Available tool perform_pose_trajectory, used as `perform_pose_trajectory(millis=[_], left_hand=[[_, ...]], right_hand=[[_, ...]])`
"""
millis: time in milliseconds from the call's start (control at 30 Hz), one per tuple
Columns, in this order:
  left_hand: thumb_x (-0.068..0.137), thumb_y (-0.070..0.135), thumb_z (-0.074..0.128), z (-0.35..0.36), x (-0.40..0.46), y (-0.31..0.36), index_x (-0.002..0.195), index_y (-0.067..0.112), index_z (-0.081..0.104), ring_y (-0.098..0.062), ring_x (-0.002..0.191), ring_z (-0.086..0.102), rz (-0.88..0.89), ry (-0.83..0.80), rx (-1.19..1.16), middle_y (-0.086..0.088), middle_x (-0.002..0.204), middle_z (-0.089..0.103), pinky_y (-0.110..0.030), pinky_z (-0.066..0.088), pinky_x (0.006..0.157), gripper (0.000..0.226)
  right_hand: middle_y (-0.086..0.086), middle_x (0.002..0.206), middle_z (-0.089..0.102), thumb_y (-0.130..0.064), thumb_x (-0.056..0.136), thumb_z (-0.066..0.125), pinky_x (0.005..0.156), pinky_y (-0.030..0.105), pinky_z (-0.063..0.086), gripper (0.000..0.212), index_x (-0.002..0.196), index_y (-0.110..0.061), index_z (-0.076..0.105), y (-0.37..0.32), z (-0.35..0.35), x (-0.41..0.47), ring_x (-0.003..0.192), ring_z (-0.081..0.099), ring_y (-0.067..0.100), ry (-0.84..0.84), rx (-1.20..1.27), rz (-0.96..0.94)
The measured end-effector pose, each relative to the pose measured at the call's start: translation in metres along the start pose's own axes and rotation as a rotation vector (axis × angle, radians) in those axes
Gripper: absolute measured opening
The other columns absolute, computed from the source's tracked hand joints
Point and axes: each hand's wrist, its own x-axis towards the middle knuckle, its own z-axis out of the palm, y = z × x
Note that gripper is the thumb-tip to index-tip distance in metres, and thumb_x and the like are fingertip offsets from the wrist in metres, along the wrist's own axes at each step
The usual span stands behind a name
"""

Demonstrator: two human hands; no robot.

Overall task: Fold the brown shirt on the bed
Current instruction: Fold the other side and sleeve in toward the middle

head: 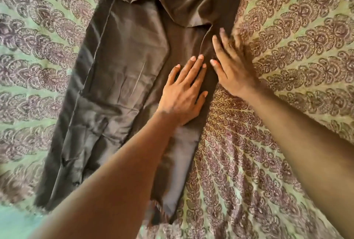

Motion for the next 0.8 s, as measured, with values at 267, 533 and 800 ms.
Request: perform_pose_trajectory(millis=[267,533,800], left_hand=[[0.103,0.049,0.043,0.008,-0.220,0.011,0.165,0.011,0.019,-0.025,0.162,0.010,0.231,-0.216,0.061,-0.007,0.175,0.009,-0.052,0.023,0.126,0.077],[0.097,0.017,0.051,-0.022,-0.267,-0.007,0.149,0.011,0.055,-0.031,0.156,0.030,0.103,0.002,-0.195,-0.011,0.168,0.033,-0.051,0.035,0.119,0.053],[0.105,0.045,0.039,-0.005,-0.221,-0.004,0.167,0.019,0.017,-0.025,0.162,0.007,0.248,-0.213,0.145,-0.004,0.176,0.005,-0.055,0.016,0.127,0.070]], right_hand=[[0.007,0.173,0.008,-0.053,0.106,0.034,0.123,0.062,0.015,0.071,0.164,-0.015,0.019,-0.091,0.021,-0.133,0.160,0.005,0.034,-0.034,-0.051,-0.025],[0.006,0.173,-0.009,-0.076,0.098,0.028,0.122,0.066,0.010,0.090,0.166,-0.021,0.006,-0.198,0.041,-0.284,0.159,-0.009,0.035,-0.202,-0.038,0.067],[0.010,0.148,0.058,-0.040,0.107,0.044,0.121,0.057,0.031,0.049,0.134,-0.006,0.066,-0.219,0.029,-0.323,0.136,0.057,0.025,0.204,0.330,0.170]])
